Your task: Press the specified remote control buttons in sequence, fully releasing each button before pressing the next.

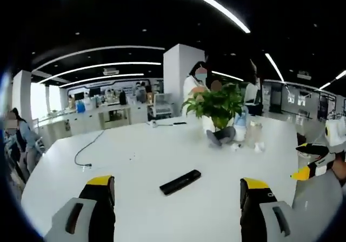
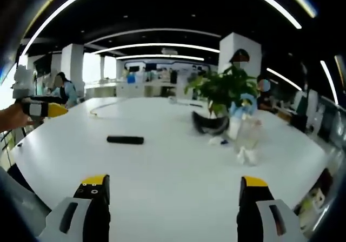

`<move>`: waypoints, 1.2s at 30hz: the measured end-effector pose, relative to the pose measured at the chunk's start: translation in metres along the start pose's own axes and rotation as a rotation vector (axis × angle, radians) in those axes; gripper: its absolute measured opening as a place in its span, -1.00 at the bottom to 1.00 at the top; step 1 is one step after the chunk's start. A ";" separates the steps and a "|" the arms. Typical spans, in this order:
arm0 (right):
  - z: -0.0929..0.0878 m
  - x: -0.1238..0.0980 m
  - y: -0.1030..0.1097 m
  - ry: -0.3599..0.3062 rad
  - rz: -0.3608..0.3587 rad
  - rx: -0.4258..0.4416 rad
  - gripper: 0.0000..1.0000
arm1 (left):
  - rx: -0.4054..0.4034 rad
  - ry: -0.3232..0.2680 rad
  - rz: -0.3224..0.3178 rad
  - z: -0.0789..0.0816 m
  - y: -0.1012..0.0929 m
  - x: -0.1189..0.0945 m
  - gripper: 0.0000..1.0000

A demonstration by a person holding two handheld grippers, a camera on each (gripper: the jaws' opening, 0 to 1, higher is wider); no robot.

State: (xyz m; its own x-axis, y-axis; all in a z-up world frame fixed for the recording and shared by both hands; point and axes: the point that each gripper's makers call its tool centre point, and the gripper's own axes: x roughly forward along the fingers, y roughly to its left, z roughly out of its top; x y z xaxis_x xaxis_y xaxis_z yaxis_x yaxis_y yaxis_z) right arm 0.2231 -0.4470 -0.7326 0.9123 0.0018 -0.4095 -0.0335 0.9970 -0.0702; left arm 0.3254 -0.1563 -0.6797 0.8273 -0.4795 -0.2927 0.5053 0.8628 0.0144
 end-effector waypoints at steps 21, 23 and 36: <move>-0.003 0.001 -0.003 0.015 -0.017 -0.015 0.94 | 0.008 -0.015 0.269 -0.064 0.003 -0.083 1.00; -0.004 0.001 -0.004 0.020 -0.020 -0.014 0.94 | 0.009 0.020 0.289 -0.079 0.006 -0.085 1.00; -0.005 0.001 -0.005 0.030 -0.024 -0.010 0.91 | 0.103 0.051 0.351 -0.082 0.016 -0.094 1.00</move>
State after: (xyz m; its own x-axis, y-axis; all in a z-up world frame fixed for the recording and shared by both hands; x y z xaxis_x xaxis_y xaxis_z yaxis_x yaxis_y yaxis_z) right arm 0.2216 -0.4521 -0.7375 0.9001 -0.0247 -0.4351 -0.0157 0.9959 -0.0890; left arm 0.2355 -0.0848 -0.7303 0.9427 -0.1465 -0.2997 0.2172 0.9515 0.2180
